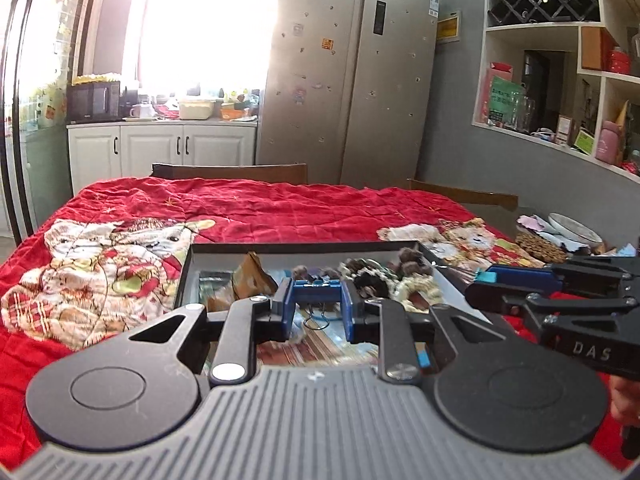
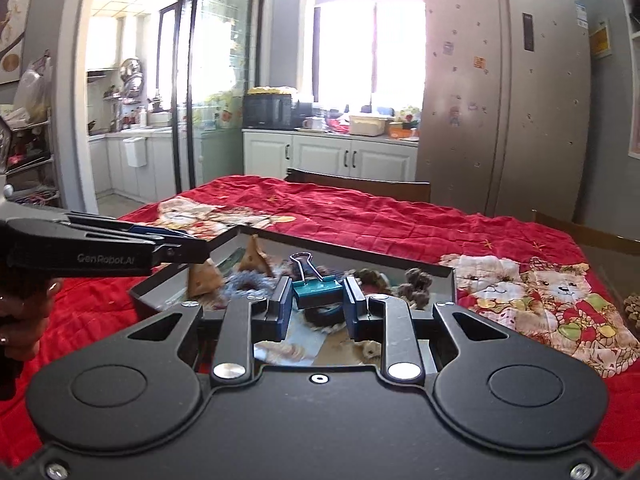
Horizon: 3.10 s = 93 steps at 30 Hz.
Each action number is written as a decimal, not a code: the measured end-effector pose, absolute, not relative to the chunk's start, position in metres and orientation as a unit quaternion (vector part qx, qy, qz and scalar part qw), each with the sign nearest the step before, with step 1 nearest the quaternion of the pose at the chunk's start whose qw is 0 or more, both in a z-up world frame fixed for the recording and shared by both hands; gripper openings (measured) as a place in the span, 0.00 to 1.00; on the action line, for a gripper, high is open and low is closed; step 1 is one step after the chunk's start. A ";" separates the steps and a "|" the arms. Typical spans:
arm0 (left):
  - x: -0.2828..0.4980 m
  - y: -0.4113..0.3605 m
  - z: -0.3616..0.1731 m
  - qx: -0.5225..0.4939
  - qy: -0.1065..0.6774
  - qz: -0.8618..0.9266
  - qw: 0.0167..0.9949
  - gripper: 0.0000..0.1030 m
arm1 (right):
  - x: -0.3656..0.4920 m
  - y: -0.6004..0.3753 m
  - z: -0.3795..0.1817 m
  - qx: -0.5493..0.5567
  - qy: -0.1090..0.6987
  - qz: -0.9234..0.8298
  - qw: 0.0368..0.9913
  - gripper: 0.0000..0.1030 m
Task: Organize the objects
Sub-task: 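Lift and carry both clips over the box with both grippers, then lower both clips into the box and open both grippers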
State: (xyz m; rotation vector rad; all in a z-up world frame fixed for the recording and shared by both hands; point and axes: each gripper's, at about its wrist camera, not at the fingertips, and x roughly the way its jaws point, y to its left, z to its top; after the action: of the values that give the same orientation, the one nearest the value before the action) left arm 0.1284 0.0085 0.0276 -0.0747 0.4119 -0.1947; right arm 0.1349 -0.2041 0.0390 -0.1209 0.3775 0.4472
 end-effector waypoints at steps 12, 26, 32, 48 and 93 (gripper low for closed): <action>0.174 0.011 0.015 -0.048 0.212 -0.086 0.972 0.26 | 0.186 -0.189 0.028 -0.054 0.201 0.194 0.959 0.25; 0.207 0.006 -0.007 -0.056 0.229 -0.081 0.968 0.27 | 0.229 -0.181 -0.001 -0.022 0.224 0.167 0.960 0.25; 0.213 0.001 -0.015 -0.045 0.236 -0.078 0.968 0.27 | 0.235 -0.178 -0.010 -0.025 0.233 0.162 0.958 0.25; 0.220 -0.004 -0.025 -0.025 0.249 -0.072 0.965 0.27 | 0.244 -0.174 -0.022 -0.034 0.246 0.154 0.956 0.25; 0.216 -0.014 -0.031 0.013 0.262 -0.066 0.963 0.66 | 0.253 -0.174 -0.034 -0.043 0.265 0.149 0.952 0.35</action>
State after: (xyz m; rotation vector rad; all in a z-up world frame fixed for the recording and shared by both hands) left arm 0.2160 -0.0140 -0.0310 0.0272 0.5297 -0.1339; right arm 0.2529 -0.1743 -0.0343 -0.0866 0.5386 0.3029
